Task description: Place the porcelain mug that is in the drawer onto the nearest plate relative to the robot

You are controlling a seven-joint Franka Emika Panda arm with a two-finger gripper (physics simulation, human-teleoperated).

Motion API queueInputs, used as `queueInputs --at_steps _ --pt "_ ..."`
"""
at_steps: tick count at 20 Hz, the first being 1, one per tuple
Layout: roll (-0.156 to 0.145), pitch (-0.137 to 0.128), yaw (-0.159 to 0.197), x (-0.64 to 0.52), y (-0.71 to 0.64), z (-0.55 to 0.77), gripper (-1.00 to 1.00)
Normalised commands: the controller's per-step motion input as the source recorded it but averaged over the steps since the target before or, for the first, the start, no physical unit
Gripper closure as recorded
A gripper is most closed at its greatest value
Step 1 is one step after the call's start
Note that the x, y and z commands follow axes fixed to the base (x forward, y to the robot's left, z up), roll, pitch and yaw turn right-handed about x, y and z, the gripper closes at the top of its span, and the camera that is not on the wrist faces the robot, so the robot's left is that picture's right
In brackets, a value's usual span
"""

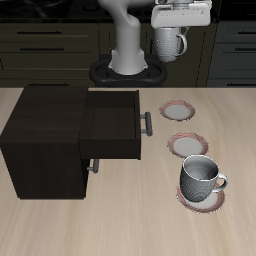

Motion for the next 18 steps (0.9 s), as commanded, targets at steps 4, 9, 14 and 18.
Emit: queueInputs --at_steps 4,9,14,18 --pt "0.039 0.026 -0.027 -0.14 0.0 -0.15 1.0" --pt "0.011 0.006 0.003 0.03 0.01 -0.13 1.0" --pt "-0.011 0.081 -0.014 0.21 0.01 -0.39 1.0" --pt "0.019 0.061 0.029 0.09 0.1 -0.38 1.0"
